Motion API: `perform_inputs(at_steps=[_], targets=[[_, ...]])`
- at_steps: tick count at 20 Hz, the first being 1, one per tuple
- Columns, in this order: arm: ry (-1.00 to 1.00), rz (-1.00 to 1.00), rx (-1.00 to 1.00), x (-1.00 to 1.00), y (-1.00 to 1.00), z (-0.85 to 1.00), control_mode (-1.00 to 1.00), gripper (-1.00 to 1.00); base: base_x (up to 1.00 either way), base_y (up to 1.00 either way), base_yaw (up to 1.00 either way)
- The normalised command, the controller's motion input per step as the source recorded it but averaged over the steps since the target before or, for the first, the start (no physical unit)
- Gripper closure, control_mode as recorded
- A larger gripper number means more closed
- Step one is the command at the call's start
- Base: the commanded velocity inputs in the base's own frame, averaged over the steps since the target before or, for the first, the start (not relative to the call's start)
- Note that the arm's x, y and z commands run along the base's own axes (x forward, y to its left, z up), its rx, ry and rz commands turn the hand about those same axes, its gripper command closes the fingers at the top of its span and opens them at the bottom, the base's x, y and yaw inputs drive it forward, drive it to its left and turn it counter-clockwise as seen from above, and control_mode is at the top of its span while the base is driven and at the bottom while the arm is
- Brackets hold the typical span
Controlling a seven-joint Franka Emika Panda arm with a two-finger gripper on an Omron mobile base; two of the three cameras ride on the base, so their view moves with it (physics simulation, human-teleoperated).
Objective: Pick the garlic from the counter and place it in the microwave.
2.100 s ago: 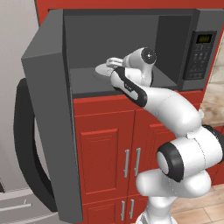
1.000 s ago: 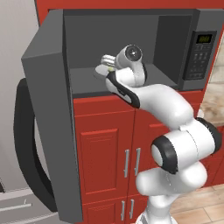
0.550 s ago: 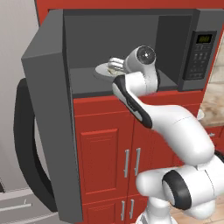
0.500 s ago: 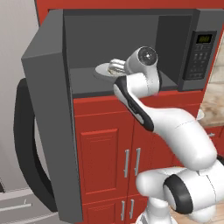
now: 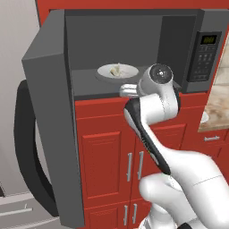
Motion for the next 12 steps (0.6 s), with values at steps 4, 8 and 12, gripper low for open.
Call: perform_inputs(at_steps=[4,8,12], targets=[[0.18,0.0,-0.03,-1.0,-0.01,-0.71,-1.0,-1.0,0.0,0.0,0.0],[0.18,0.0,0.02,-1.0,-0.19,-0.61,-1.0,-1.0,0.0,0.0,0.0],[0.17,0.0,0.12,-1.0,-0.25,-0.68,-1.0,-1.0,0.0,0.0,0.0]])
